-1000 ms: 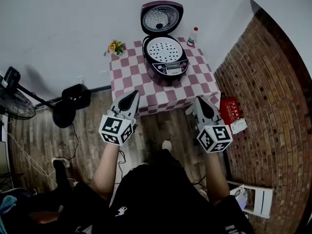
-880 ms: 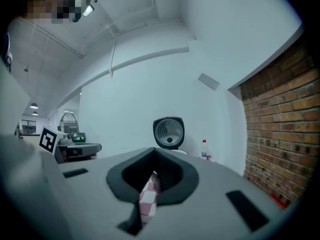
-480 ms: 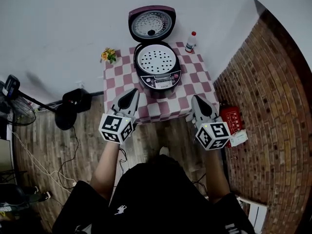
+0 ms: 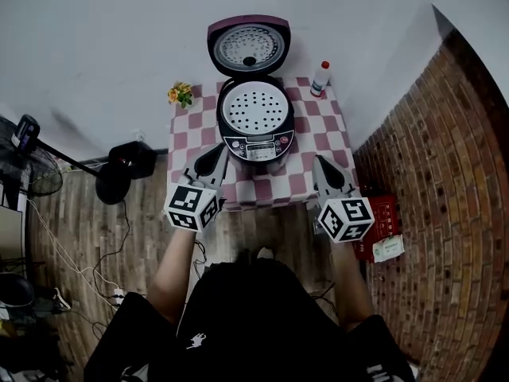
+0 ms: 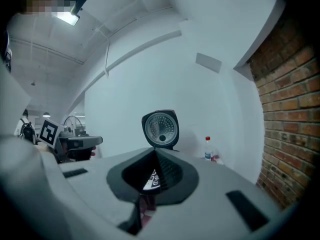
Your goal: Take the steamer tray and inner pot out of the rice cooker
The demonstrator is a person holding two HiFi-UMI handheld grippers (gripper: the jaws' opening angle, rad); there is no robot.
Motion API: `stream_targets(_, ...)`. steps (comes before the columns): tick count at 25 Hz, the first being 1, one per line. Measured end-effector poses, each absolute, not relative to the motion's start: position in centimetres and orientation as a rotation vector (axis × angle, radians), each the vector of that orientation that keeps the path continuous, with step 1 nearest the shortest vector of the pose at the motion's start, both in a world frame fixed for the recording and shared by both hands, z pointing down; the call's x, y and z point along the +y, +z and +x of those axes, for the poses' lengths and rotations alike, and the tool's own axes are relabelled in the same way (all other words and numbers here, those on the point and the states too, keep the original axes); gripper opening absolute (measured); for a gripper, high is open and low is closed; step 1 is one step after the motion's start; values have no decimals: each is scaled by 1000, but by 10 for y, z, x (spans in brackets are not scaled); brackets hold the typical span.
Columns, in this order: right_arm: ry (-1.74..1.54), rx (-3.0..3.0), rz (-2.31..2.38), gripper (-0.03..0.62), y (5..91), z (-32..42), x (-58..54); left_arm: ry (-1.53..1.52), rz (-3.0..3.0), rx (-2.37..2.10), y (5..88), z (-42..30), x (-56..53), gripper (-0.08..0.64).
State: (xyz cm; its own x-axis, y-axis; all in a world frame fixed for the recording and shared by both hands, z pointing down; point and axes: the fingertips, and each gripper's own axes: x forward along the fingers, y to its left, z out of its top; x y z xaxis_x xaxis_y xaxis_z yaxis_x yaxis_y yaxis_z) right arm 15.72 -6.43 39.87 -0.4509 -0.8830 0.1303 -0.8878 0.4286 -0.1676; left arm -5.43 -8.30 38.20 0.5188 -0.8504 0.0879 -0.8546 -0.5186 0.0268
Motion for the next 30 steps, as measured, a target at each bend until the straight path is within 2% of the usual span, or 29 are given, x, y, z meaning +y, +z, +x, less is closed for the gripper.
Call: stream_targets(30, 349, -2399, 1545, 2, 455, 136, -236, 213, 2426, -1506, 461, -110, -263, 2)
